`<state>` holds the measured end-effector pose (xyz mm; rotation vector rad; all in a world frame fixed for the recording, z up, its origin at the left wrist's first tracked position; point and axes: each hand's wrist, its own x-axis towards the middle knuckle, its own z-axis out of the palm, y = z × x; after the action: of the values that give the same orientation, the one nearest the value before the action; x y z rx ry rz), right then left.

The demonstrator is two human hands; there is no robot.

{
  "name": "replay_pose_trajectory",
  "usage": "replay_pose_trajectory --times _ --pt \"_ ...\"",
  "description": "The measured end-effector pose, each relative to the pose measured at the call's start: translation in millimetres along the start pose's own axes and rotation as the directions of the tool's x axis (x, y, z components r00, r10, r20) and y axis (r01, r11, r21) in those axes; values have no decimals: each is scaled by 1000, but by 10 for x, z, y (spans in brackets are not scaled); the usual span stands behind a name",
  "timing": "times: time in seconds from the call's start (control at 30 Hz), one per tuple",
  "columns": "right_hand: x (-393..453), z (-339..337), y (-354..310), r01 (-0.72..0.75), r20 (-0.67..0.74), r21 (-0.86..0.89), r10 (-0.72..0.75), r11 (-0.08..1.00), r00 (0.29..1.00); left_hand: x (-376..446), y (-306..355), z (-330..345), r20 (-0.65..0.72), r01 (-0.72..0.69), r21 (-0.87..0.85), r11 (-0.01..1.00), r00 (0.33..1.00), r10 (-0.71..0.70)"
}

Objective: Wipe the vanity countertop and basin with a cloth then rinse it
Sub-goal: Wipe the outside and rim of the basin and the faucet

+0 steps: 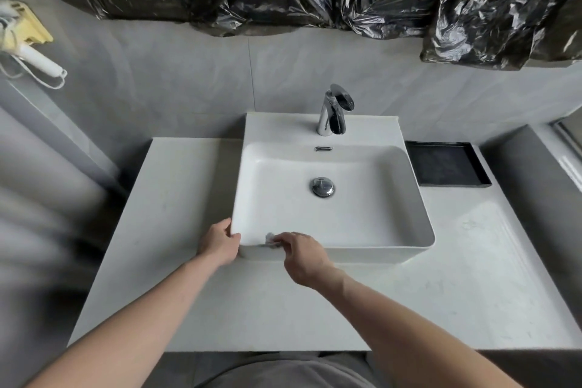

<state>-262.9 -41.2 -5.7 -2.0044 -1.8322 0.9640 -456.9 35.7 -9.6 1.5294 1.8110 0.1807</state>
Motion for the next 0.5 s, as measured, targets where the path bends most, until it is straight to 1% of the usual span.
replay_pose_trajectory --times 0.07,0.13,0.23,0.27,0.3,0.37,0.4,0.43,0.5 --pt "-70 -120 163 -26 -46 57 29 998 999 27 -23 6 13 -15 -3 1000 1000 15" --pt "-184 -331 404 -70 -128 76 79 995 989 75 -70 23 16 -16 -21 1000 1000 16" --pt "-379 -734 858 -172 -290 13 168 985 942 109 -134 59 10 -23 -42 999 1000 23" --pt "-421 -848 1037 -223 -318 -21 205 975 926 116 -146 69 10 -24 -48 999 1000 25" --pt "-451 -934 1201 -284 -315 -47 256 958 914 126 -159 76 9 -26 -52 998 1000 27" --pt "-466 -971 1388 -398 -227 -153 360 904 905 136 -163 83 8 -34 -45 998 999 35" --pt "-454 -925 1370 -410 -179 -225 376 884 909 142 -160 81 11 -38 -34 999 999 38" --pt "-426 -849 1295 -385 -147 -276 357 880 922 146 -161 82 17 -39 -26 999 999 40" --pt "-321 -658 1010 -284 -93 -283 269 916 959 133 -147 71 29 -32 -22 999 999 32"
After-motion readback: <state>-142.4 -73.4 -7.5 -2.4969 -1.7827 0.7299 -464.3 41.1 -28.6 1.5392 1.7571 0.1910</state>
